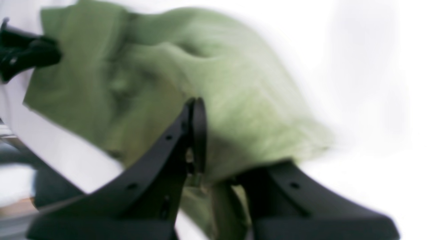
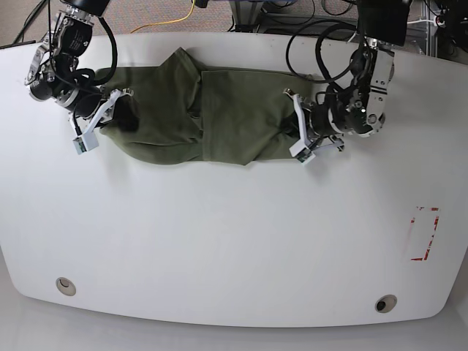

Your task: Layout the t-shirt on the table in an organized manner, then fold the t-shirt properly

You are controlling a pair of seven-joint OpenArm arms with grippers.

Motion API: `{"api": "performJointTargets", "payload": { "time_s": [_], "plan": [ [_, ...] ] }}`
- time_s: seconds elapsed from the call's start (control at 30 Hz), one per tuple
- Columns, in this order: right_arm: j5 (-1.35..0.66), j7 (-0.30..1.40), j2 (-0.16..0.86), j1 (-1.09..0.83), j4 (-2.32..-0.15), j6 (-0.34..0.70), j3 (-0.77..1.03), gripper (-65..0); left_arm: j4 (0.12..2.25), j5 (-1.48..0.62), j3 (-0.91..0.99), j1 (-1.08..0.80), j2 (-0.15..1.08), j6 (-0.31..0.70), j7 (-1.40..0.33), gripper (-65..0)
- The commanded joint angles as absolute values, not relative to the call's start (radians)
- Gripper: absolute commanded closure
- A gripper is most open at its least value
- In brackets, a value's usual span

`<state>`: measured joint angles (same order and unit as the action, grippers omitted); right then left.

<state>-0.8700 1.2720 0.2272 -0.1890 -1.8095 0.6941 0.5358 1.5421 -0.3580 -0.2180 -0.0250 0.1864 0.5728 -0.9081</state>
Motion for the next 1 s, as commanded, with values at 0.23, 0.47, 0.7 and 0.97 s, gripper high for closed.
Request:
{"api": "performJointTargets", "payload": {
  "time_s": [0.23,0.47,0.7,0.97],
  "plan": [
    [-0.894,1.280,0.232,-0.188,-1.979,0.698,0.407,0.0,1.529,-0.268,-0.311,-0.027,0.071,0.507,-0.987,-5.6],
    [-0.895,1.274,0.232,-0.179,-1.995,0.698,0.294,0.0,1.497,-0.232,-0.331,0.002,0.001,0.506,-0.990,-5.6],
    [-0.894,1.273,0.189,-0.162,-1.995,0.698,0.216,0.0,1.415,-0.229,-0.329,0.036,-0.033,0.506,-0.987,-5.6],
    [-0.889,1.271,0.162,-0.156,-1.995,0.698,0.183,-0.2,1.419,-0.234,-0.328,0.041,-0.035,0.506,-0.987,-5.6]
  ]
}}
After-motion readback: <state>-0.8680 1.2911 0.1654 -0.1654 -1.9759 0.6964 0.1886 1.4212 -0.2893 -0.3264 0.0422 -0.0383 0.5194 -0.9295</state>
